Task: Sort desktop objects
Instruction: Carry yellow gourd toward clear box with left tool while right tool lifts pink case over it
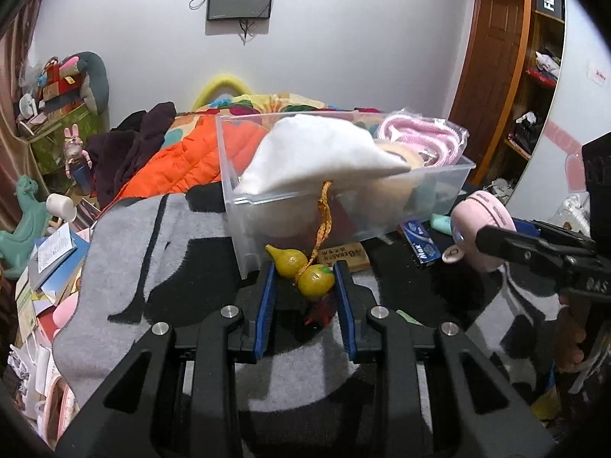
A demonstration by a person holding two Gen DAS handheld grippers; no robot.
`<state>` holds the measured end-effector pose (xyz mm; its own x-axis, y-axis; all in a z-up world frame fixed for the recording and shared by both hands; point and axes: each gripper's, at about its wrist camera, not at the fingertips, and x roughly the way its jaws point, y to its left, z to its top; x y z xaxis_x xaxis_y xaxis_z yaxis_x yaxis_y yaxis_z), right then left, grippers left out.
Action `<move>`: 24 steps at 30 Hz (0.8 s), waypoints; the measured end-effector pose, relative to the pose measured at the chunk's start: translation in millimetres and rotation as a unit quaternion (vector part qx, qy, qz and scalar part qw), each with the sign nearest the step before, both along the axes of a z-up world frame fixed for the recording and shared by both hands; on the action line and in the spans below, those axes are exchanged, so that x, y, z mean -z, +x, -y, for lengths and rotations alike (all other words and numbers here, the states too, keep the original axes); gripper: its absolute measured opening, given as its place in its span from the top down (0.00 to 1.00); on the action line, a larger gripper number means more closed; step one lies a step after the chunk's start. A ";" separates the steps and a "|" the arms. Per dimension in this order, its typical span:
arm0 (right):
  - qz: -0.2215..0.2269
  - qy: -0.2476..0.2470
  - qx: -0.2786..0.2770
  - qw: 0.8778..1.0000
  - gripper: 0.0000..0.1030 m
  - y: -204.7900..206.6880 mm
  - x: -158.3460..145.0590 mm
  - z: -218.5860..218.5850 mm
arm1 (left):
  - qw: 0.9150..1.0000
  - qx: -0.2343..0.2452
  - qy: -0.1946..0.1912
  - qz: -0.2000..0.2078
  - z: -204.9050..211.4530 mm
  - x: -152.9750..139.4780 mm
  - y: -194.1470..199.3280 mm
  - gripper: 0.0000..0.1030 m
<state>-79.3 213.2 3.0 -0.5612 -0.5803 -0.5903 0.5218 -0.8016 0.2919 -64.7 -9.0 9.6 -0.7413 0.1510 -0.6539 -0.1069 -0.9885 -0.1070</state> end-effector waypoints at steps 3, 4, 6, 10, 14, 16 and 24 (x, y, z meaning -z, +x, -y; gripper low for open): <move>-0.007 -0.003 0.006 1.000 0.39 -3.4 -5.7 -3.3 | 1.000 -0.001 0.005 -0.010 1.7 -11.3 2.5 0.71; -0.009 -0.005 0.007 1.000 0.39 -5.0 -7.7 -4.9 | 1.000 -0.002 0.008 -0.015 3.2 -15.9 3.2 0.71; -0.012 -0.008 0.011 1.000 0.39 -7.8 -11.6 -6.9 | 1.000 0.001 0.015 -0.018 2.2 -21.3 4.0 0.71; -0.020 -0.014 0.017 1.000 0.39 -14.6 -19.8 -8.5 | 1.000 0.001 0.016 -0.022 2.8 -30.1 -2.4 0.71; -0.030 -0.021 0.019 0.999 0.39 -22.1 -30.8 -9.2 | 0.999 0.004 0.024 -0.028 6.2 -37.9 -11.2 0.71; -0.036 -0.021 0.023 0.999 0.39 -27.0 -33.9 -10.7 | 0.999 0.004 0.030 -0.031 8.0 -42.4 -16.0 0.71; -0.048 -0.027 0.039 0.998 0.39 -50.2 -41.2 -14.9 | 1.000 0.012 0.014 -0.009 0.7 -35.5 -43.8 0.71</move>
